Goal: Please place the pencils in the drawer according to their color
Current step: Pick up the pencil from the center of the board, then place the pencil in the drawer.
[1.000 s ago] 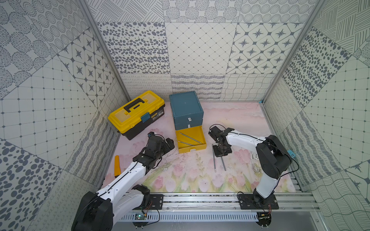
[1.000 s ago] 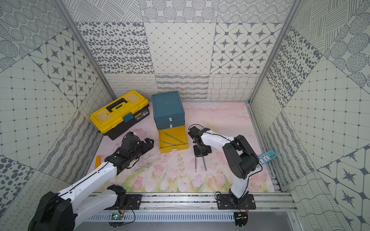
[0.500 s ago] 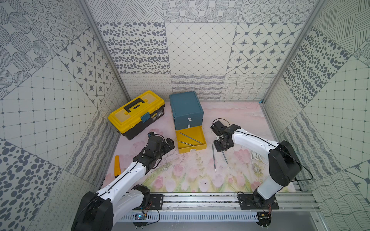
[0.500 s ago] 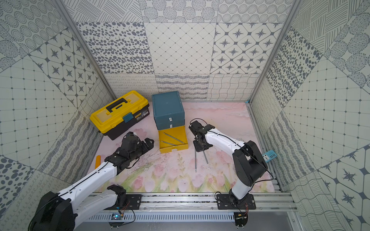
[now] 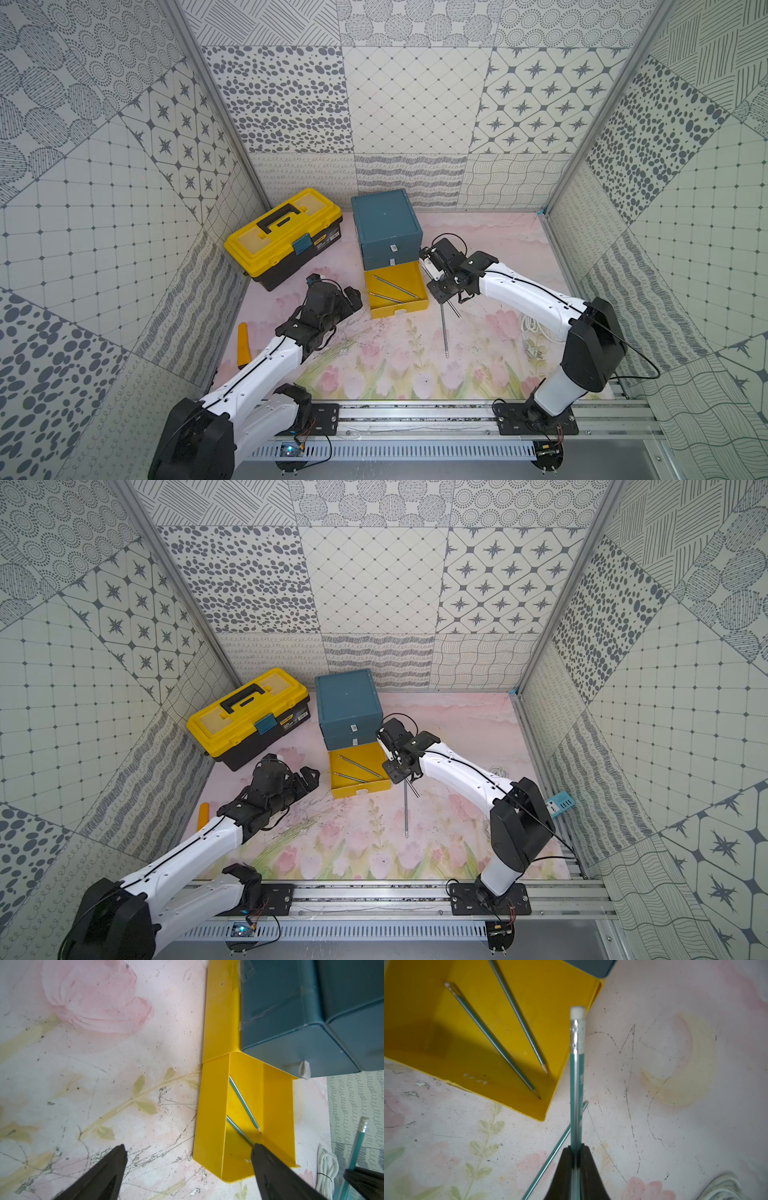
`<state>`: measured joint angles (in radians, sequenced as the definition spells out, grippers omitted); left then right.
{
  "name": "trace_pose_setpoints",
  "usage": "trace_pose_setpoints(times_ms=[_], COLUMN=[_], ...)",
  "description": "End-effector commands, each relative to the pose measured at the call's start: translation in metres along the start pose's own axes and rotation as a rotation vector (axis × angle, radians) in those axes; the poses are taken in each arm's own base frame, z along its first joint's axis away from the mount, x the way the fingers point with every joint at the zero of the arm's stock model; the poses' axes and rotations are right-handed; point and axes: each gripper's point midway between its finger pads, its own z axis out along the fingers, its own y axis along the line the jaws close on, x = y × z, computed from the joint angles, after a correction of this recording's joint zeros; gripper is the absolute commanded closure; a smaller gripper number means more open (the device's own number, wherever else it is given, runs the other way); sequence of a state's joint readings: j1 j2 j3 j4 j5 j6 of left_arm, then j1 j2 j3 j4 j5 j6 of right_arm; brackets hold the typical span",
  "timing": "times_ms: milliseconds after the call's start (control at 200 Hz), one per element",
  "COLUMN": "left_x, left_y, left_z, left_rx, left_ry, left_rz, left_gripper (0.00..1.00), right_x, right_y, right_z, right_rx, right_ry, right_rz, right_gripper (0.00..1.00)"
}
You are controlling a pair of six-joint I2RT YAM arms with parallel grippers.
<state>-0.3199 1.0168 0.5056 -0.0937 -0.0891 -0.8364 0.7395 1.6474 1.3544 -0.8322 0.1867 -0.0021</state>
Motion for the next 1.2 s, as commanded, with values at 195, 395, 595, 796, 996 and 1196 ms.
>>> trace_pose_setpoints(times_ms=[195,395,595,796,996,1196], left_x=[-0.011,-0.014,-0.016,-0.016,-0.015,-0.016], left_y=[-0.005,-0.006,-0.004,-0.003,-0.002,-0.003], left_z=[-0.006,-0.010,-0.014,-0.017,-0.016,-0.017], left_rx=[0.025,0.024,0.016,0.014,0.014,0.015], left_ry=[-0.046,-0.058,-0.070,-0.075,-0.072,-0.074], left_rz=[-0.009,-0.005,-0.003,-0.003,-0.008,-0.006], left_gripper=[0.01,0.01,0.01,0.01,0.01,0.01], right_x=[-0.056,-0.076,-0.088,-0.091,-0.093,-0.096], right_y=[0.039,0.057,0.074,0.075,0.077,0.079], right_z=[-0.019,-0.013,-0.006,0.013,0.032,0.046], right_rx=[-0.017,-0.081,-0.134,-0.117,-0.101,-0.100], right_ry=[-0.182,-0.210,-0.228,-0.199,-0.167,-0.149], right_rz=[-0.324,-0.430,-0.528,-0.590,-0.619,-0.639], right_gripper=[1.00,1.00,1.00,1.00,1.00,1.00])
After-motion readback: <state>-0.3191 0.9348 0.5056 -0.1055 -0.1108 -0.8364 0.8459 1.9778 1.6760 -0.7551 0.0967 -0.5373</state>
